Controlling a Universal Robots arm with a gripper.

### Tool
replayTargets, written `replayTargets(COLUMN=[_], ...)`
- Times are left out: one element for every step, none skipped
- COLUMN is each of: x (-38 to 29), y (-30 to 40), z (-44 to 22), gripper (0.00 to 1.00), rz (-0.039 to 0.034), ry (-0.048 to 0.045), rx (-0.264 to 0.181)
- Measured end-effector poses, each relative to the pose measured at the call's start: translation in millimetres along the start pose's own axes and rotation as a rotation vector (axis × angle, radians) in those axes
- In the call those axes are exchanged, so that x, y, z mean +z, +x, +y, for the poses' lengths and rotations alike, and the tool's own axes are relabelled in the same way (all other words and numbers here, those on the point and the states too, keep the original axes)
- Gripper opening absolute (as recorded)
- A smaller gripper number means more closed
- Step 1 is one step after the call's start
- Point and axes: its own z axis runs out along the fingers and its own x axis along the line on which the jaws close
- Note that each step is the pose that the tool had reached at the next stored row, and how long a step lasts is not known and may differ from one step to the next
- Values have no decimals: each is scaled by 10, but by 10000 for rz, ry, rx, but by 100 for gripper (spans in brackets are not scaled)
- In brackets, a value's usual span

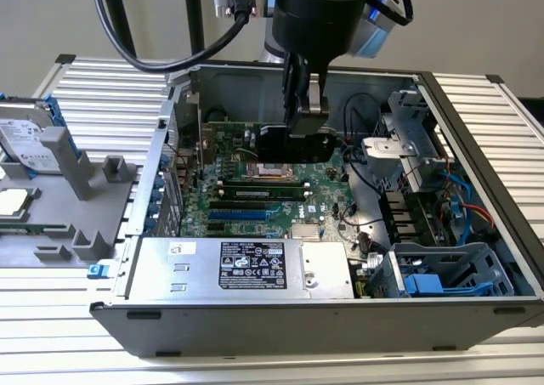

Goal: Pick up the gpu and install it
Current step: 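Insert the gpu into the slot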

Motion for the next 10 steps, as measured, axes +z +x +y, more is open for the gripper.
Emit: replayTargets(x=[2, 5, 7, 10, 12, 14, 17, 20, 22, 25], y=[0, 0, 0, 0, 0, 0, 0, 0, 0, 0], z=[0, 0, 0, 0, 0, 0, 0, 0, 0, -1], gripper=[0, 0, 0, 0, 0, 0, 0, 0, 0, 0], rz=[0, 0, -1, 0, 0, 0, 0, -1, 0, -1], ry=[0, 0, 0, 0, 0, 0, 0, 0, 0, 0], rx=[0, 1, 0, 0, 0, 0, 0, 0, 0, 0])
